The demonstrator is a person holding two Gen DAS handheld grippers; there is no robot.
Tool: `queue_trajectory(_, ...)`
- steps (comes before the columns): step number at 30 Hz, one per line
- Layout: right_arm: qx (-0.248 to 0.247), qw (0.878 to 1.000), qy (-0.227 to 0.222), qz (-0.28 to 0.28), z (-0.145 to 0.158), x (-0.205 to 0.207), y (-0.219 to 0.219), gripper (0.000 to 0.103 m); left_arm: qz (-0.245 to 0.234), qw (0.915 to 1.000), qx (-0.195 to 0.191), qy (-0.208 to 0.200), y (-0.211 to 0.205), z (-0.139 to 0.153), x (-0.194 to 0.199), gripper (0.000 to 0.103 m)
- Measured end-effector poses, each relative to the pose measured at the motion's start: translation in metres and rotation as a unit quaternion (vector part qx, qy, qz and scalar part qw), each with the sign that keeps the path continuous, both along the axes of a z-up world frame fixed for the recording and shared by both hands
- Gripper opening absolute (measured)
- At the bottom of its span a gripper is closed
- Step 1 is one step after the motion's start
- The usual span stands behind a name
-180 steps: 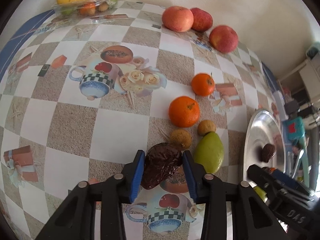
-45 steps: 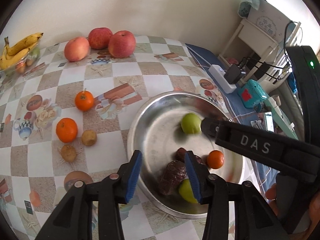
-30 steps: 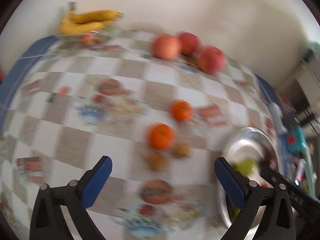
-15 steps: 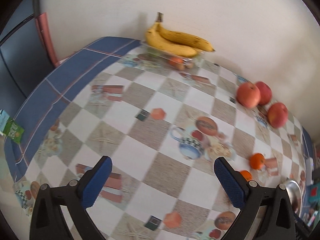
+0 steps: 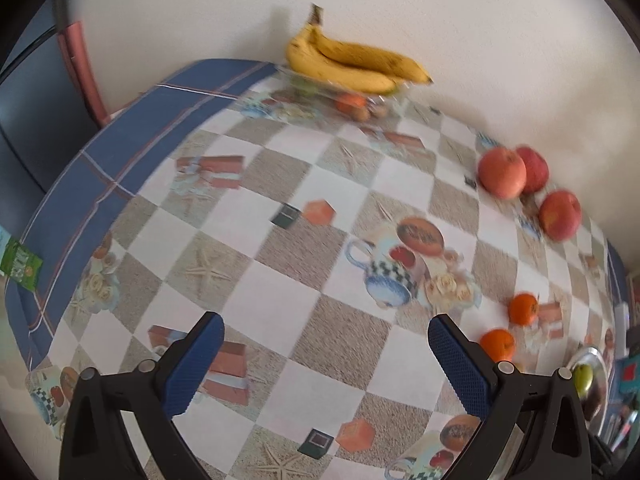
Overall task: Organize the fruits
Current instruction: 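Move the left tool to a mandarin and close on it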
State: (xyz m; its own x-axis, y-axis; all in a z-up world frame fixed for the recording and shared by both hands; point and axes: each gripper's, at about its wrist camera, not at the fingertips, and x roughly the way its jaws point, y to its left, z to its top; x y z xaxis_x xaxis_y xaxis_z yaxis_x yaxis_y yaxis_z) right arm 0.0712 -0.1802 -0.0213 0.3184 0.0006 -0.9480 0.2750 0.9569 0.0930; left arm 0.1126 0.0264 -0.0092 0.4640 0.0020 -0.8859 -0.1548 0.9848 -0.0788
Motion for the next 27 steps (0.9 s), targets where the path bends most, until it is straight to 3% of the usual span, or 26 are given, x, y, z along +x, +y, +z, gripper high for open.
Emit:
queue_trajectory(4, 0.006, 1.000, 0.016, 0.002, -0.011, 0.003, 0.003, 0.065, -0.019, 0.9997, -0.003, 0.014, -0.009, -0.007, 0.000, 0.103)
queue_trajectory(19, 0.031, 1.000, 0.003, -0.007, -0.019, 0.011, -0.011, 0.065, -0.048, 0.9983, -0.018, 0.028, -0.029, -0.024, 0.011, 0.103)
queue_trajectory(27, 0.032, 0.999, 0.005, -0.011, -0.023, 0.012, -0.015, 0.065, -0.090, 0.9928, -0.067, 0.040, -0.055, -0.029, 0.018, 0.103)
